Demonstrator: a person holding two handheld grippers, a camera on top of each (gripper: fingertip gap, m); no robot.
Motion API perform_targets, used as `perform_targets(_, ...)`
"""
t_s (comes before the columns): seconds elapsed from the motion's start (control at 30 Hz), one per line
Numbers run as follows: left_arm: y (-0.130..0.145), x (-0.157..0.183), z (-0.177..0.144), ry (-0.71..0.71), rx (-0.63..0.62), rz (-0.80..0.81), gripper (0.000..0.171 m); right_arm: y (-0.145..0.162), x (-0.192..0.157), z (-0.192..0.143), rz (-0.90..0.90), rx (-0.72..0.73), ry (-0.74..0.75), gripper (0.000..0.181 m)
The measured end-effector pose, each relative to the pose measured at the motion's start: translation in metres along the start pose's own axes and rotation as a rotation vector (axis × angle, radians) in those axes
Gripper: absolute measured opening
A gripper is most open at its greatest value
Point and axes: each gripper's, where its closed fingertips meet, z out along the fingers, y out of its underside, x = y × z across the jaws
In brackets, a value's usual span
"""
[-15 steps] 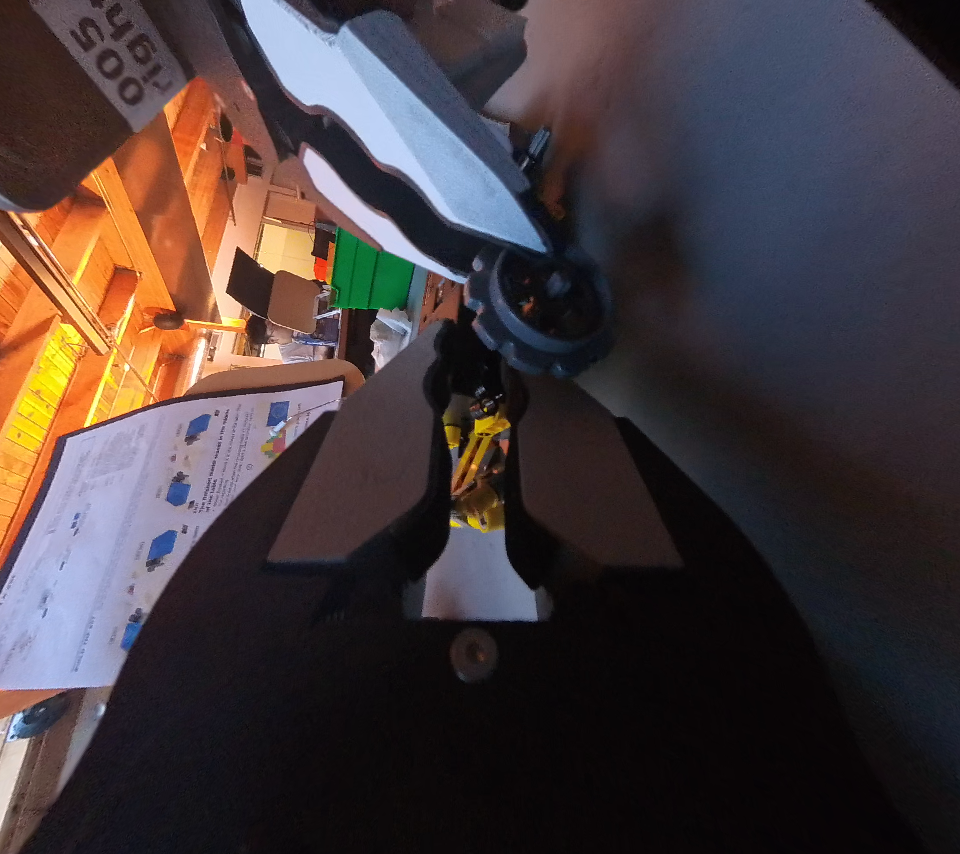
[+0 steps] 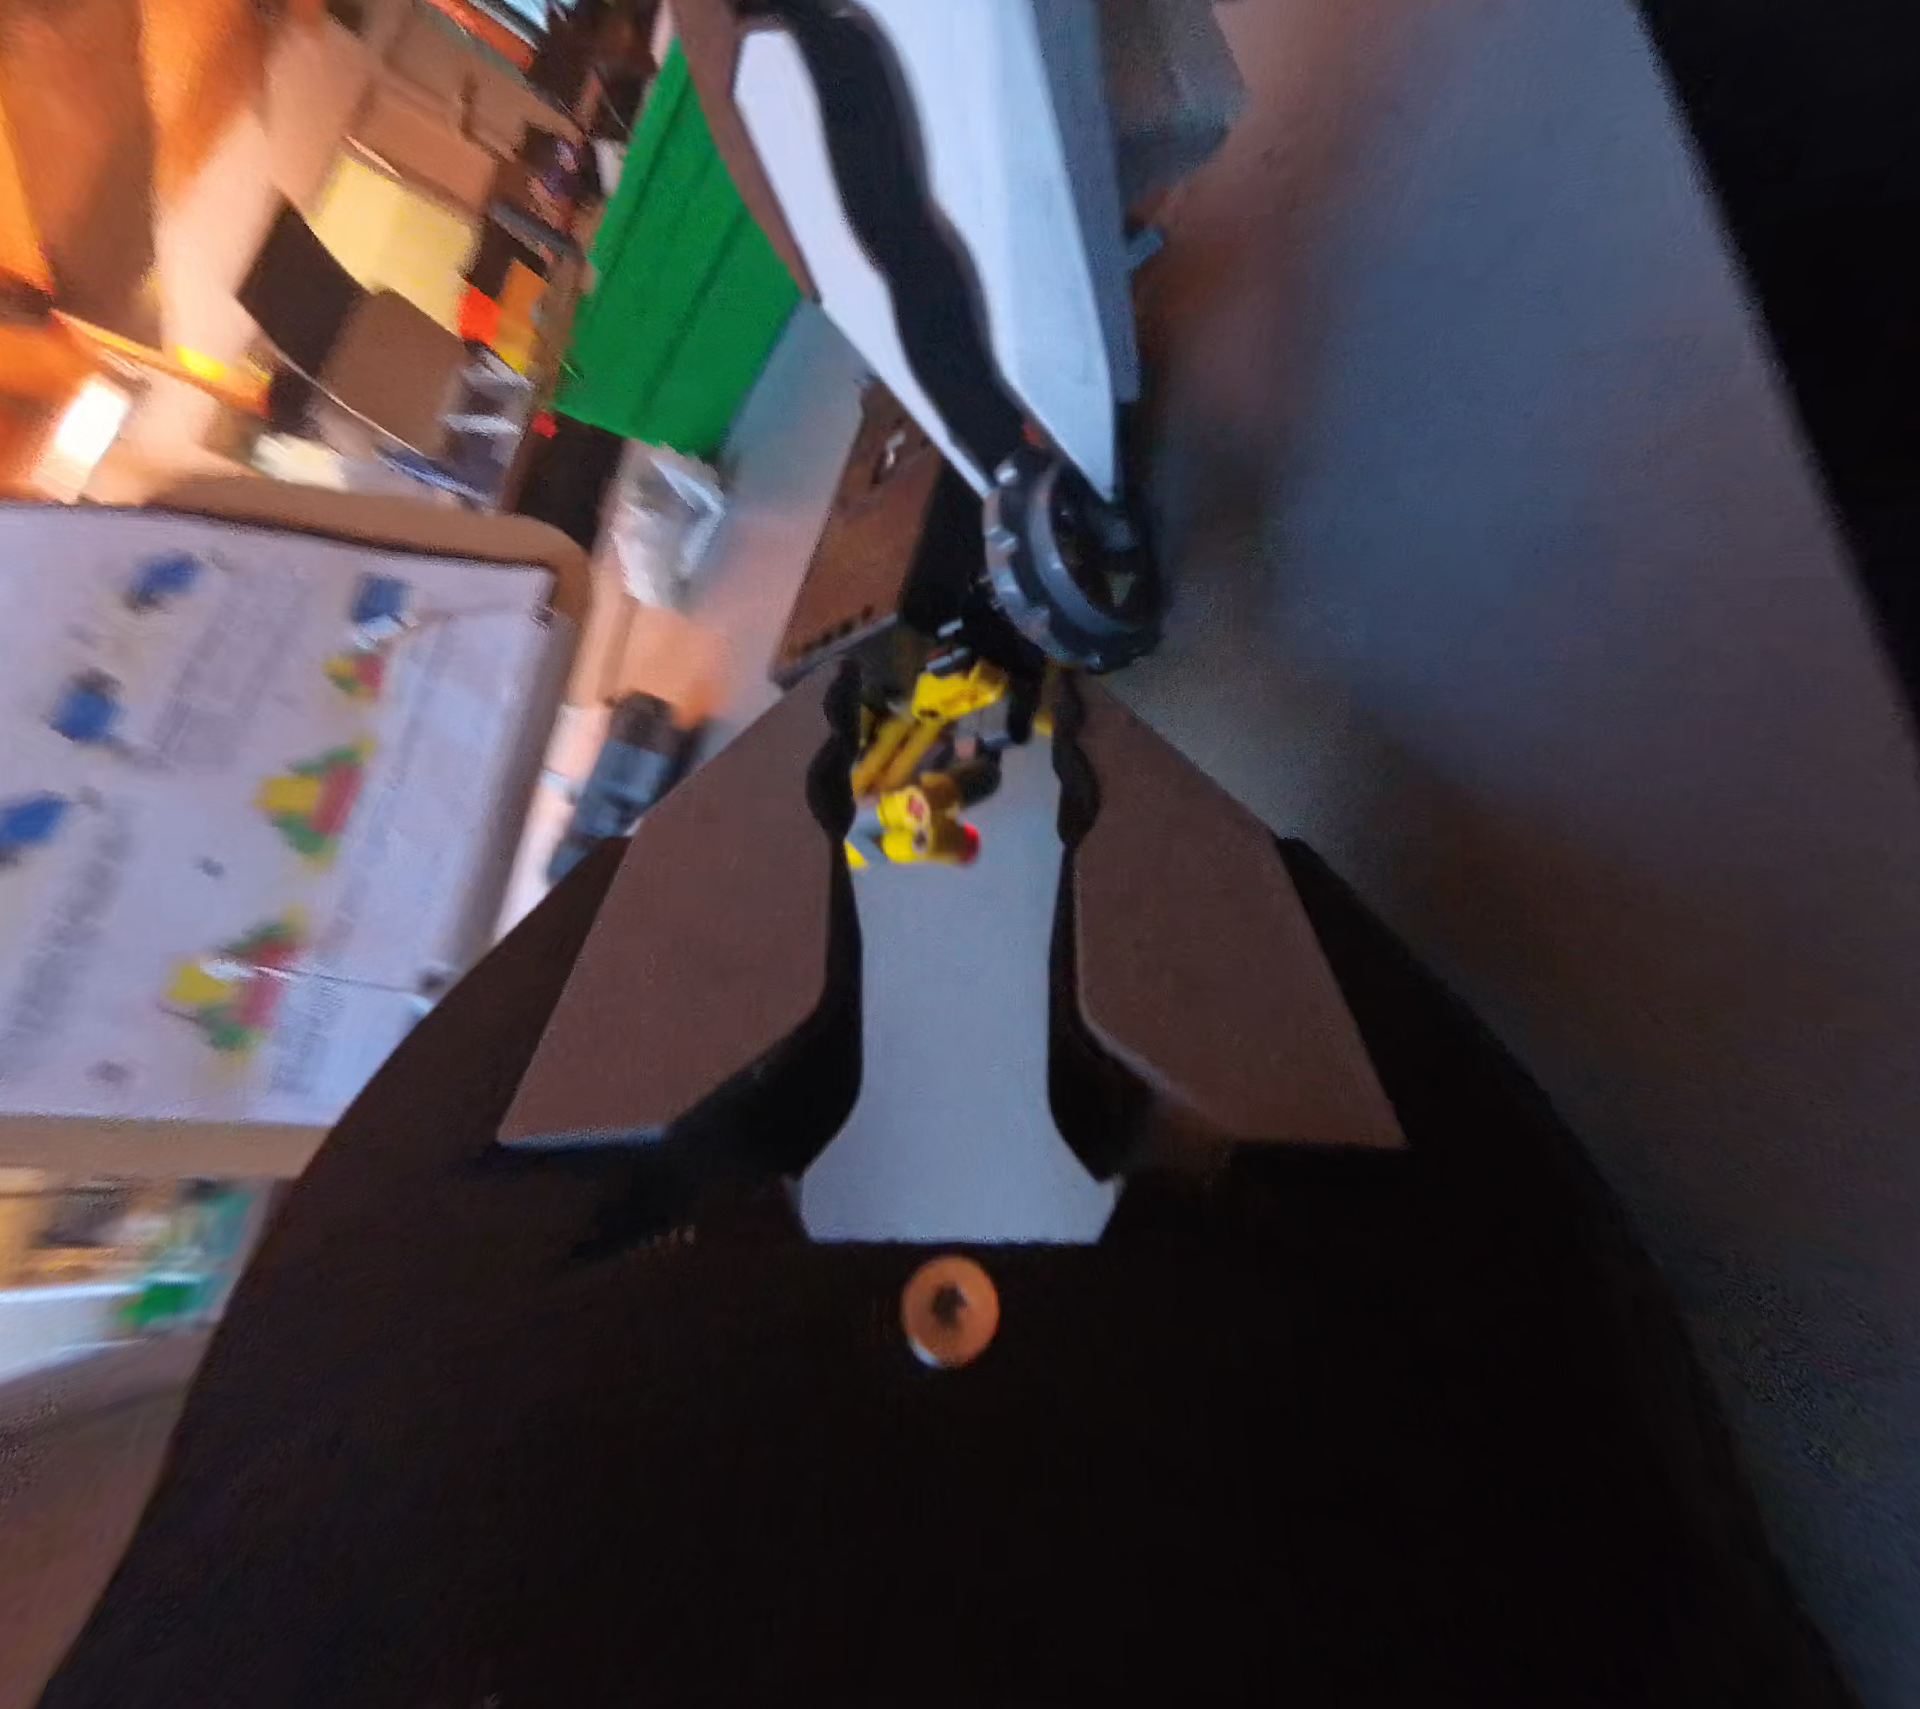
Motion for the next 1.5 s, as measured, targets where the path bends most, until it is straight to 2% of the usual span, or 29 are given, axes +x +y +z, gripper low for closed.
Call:
perform_targets(0.07, -0.001, 0.01, -0.014, 0.113, -0.023, -0.198, 0.025, 0.001, -0.001, 0.003, -0.055, 0.017, 0.033, 0.012)
perform_targets(0.1, -0.002, 0.013, -0.018, 0.151, -0.048, -0.314, 0.026, 0.001, -0.003, 0.004, -0.066, 0.034, 0.027, 0.012)
perform_targets(0.17, -0.015, 0.028, -0.024, 0.288, -0.03, -0.504, 0.04, 0.0, -0.005, 0.004, -0.061, 0.065, 0.007, 0.012)
perform_targets(0.2, -0.022, 0.029, -0.024, 0.314, -0.015, -0.58, 0.04, -0.001, -0.005, 0.003, -0.065, 0.073, 0.002, 0.012)
perform_targets(0.27, -0.029, 0.031, -0.023, 0.357, 0.01, -0.686, 0.041, -0.001, -0.004, 0.002, -0.105, 0.082, 0.017, 0.012)
perform_targets(0.33, -0.024, 0.029, -0.018, 0.362, -0.01, -0.731, 0.039, 0.002, -0.008, 0.003, -0.151, 0.077, 0.002, 0.011)
perform_targets(0.4, -0.025, 0.03, -0.013, 0.379, -0.005, -0.732, 0.027, 0.002, -0.013, 0.004, -0.182, 0.081, -0.022, 0.011)
perform_targets(0.53, -0.021, 0.026, -0.008, 0.379, -0.033, -0.693, 0.024, 0.001, -0.006, 0.002, -0.205, 0.096, -0.017, 0.012)
perform_targets(0.57, -0.02, 0.028, -0.009, 0.4, -0.039, -0.683, 0.014, 0.001, -0.006, 0.002, -0.215, 0.093, -0.021, 0.012)
perform_targets(0.63, -0.017, 0.027, -0.008, 0.371, -0.038, -0.652, 0.014, 0.003, -0.007, 0.0, -0.27, 0.055, -0.01, 0.025)
perform_targets(0.77, -0.01, 0.033, -0.01, 0.379, -0.051, -0.591, 0.014, 0.01, 0.013, -0.009, -0.453, -0.044, 0.183, 0.026)
perform_targets(0.87, -0.012, 0.037, -0.011, 0.428, -0.032, -0.641, 0.014, 0.018, 0.014, -0.003, -0.581, -0.121, 0.248, 0.026)
perform_targets(0.97, -0.015, 0.038, -0.011, 0.485, -0.011, -0.738, 0.015, 0.016, 0.024, 0.002, -0.755, -0.168, 0.401, 0.007)
perform_targets(1.03, -0.014, 0.038, -0.011, 0.494, -0.016, -0.764, 0.016, 0.016, 0.026, 0.004, -0.839, -0.187, 0.449, 0.007)
perform_targets(1.1, -0.014, 0.041, -0.011, 0.495, -0.026, -0.747, 0.016, 0.017, 0.026, 0.006, -0.83, -0.192, 0.44, 0.007)
perform_targets(1.27, -0.015, 0.048, -0.007, 0.422, -0.063, -0.571, 0.014, 0.023, 0.024, 0.014, -0.836, -0.256, 0.363, 0.008)
perform_targets(1.37, -0.008, 0.056, -0.006, 0.385, -0.105, -0.364, 0.013, 0.026, 0.024, 0.02, -0.813, -0.287, 0.328, 0.007)
perform_targets(1.5, -0.005, 0.057, -0.01, 0.426, -0.118, -0.258, 0.013, 0.024, 0.023, 0.024, -0.69, -0.249, 0.29, 0.006)
